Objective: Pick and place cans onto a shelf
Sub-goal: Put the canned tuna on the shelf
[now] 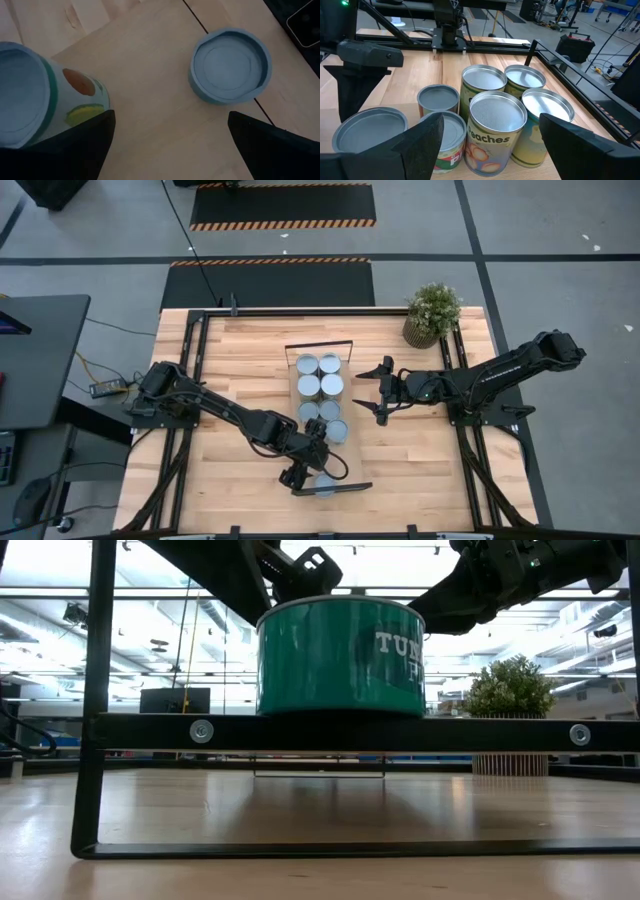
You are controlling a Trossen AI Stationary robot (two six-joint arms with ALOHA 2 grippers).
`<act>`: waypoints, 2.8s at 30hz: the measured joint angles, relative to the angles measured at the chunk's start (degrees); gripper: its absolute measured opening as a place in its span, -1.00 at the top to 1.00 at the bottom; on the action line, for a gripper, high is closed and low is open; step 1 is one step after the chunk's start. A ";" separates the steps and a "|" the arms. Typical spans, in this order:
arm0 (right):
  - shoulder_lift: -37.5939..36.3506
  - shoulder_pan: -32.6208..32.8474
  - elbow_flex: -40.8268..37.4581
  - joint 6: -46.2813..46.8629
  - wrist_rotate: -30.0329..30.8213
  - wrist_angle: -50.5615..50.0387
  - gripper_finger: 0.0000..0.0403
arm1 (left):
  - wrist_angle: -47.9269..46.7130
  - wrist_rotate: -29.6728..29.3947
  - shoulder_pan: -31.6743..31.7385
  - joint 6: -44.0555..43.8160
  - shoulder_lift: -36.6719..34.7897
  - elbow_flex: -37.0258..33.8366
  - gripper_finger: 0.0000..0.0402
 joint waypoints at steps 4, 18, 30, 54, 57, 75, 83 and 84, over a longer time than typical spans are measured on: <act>0.00 0.00 0.00 0.01 0.01 0.02 -0.66 | -0.95 0.00 -0.22 -1.13 0.00 0.00 -0.96; 0.01 0.01 0.00 0.01 0.00 0.02 -0.66 | -5.85 0.08 -1.01 -2.76 -1.35 0.07 -0.96; 0.00 0.00 0.00 0.34 -0.01 2.75 -0.66 | -9.19 0.04 -1.87 -2.49 -8.14 0.27 -0.96; 0.00 0.05 0.01 8.49 -4.12 3.89 -0.66 | -16.65 0.65 -2.49 1.77 -12.20 0.11 -0.96; 0.00 0.72 0.64 7.95 -5.59 3.90 -0.66 | -16.71 0.76 -2.49 2.01 -12.25 0.11 -0.96; 0.00 4.61 4.66 4.88 -5.41 -0.55 -0.66 | -18.87 3.99 -0.37 -0.11 -14.81 -3.10 -0.96; 0.00 4.73 4.68 4.99 -5.69 -0.98 -0.66 | -14.39 -3.64 1.96 -5.00 -29.33 -11.26 -0.96; 0.00 4.90 4.69 5.30 -5.77 -1.04 -0.66 | -13.97 -6.22 2.33 -6.22 -31.40 -12.64 -0.96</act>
